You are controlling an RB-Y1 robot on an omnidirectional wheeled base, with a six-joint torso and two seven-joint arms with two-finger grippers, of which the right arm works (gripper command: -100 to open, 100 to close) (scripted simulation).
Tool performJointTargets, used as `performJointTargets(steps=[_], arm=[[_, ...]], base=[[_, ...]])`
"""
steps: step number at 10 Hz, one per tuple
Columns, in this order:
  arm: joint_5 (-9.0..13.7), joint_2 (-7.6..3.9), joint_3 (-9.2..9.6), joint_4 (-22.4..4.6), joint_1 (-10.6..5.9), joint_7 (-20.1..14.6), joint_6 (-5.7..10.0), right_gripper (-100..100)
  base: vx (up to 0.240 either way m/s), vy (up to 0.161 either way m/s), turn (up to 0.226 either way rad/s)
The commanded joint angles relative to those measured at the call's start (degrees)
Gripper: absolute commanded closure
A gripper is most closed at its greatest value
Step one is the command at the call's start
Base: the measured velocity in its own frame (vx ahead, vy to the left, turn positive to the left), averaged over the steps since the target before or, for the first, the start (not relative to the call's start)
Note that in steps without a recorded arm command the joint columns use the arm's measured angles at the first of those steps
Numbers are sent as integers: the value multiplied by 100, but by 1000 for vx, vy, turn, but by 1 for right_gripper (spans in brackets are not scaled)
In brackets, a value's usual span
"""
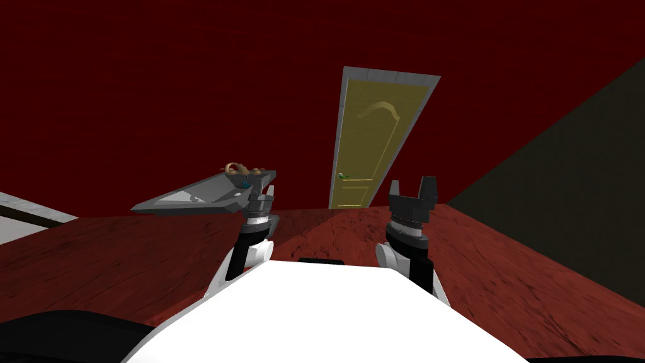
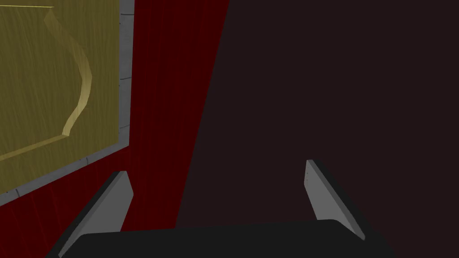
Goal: Pull the door open
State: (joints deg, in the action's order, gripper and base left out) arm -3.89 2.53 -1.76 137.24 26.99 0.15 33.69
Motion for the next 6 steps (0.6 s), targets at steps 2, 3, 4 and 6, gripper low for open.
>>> performJointTargets(steps=[2,3,4,6], arm=[[-30,-65,-12,-262,-107,-46,22,-100],[-41,-89,-17,-362,-147,-63,31,-100],[-66,-138,-26,-574,-234,-100,49,-100],[-99,-199,-40,-862,-351,-150,74,-100]], base=[[73,-3,0],[90,1,0],[122,-7,-1],[132,-5,1]])
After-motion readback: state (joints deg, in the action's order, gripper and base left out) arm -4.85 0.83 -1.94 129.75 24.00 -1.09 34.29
